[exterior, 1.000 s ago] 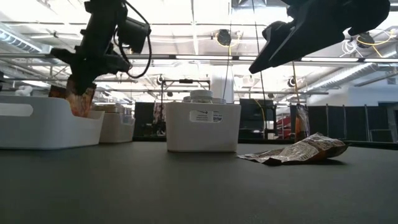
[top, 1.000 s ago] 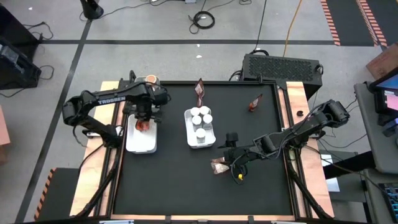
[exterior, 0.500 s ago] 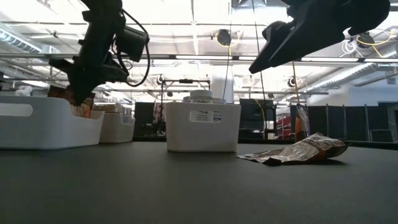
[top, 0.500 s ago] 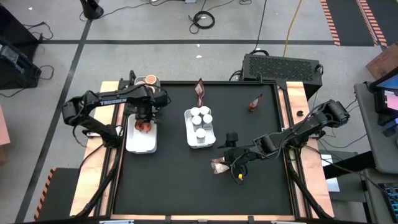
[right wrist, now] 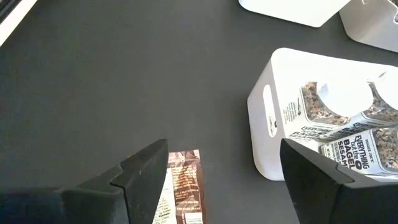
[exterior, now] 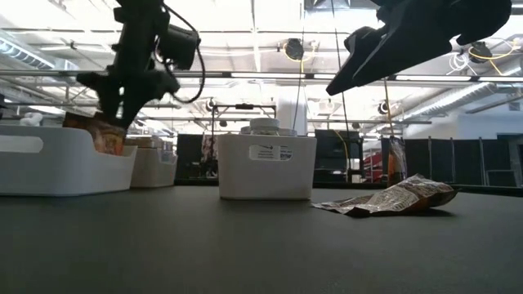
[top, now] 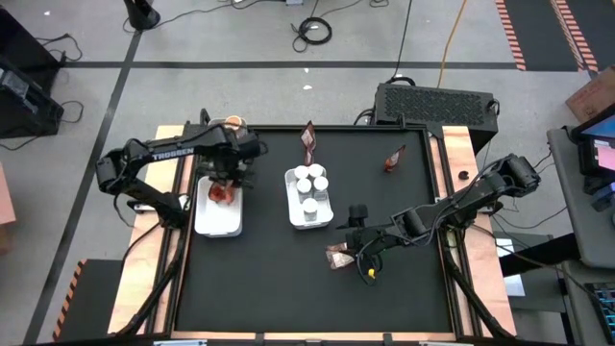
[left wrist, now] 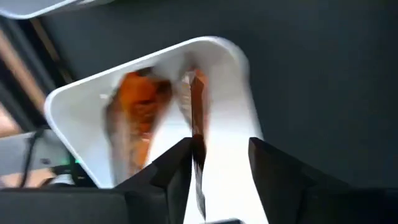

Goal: Sort spices by type
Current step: Put the orange seasoning pack into the left white bin

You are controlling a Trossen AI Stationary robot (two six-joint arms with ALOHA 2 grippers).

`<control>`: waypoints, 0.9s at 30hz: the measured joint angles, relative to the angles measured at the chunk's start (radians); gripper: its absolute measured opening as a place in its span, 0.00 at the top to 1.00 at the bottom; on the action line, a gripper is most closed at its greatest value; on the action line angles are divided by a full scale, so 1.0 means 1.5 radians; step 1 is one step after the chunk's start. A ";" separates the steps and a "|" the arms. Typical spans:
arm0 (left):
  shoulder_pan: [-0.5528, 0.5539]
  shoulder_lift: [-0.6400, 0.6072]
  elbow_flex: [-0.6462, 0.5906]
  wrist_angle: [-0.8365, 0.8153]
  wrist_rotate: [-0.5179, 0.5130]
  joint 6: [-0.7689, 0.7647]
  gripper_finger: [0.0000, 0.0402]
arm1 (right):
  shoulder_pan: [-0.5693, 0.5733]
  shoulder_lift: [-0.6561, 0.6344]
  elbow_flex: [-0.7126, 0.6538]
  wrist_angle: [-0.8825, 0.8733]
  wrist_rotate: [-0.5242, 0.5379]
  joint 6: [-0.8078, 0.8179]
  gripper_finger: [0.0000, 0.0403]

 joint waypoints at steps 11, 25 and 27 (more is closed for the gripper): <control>0.037 0.000 0.177 -0.140 0.035 0.002 0.56 | 0.000 0.000 0.000 0.000 0.001 0.001 0.34; -0.129 -0.028 0.362 0.067 0.005 0.032 0.56 | 0.014 -0.001 0.000 -0.071 -0.006 0.074 0.34; -0.185 -0.028 0.361 0.108 -0.032 0.050 0.56 | 0.024 -0.001 0.000 -0.115 -0.028 0.086 0.34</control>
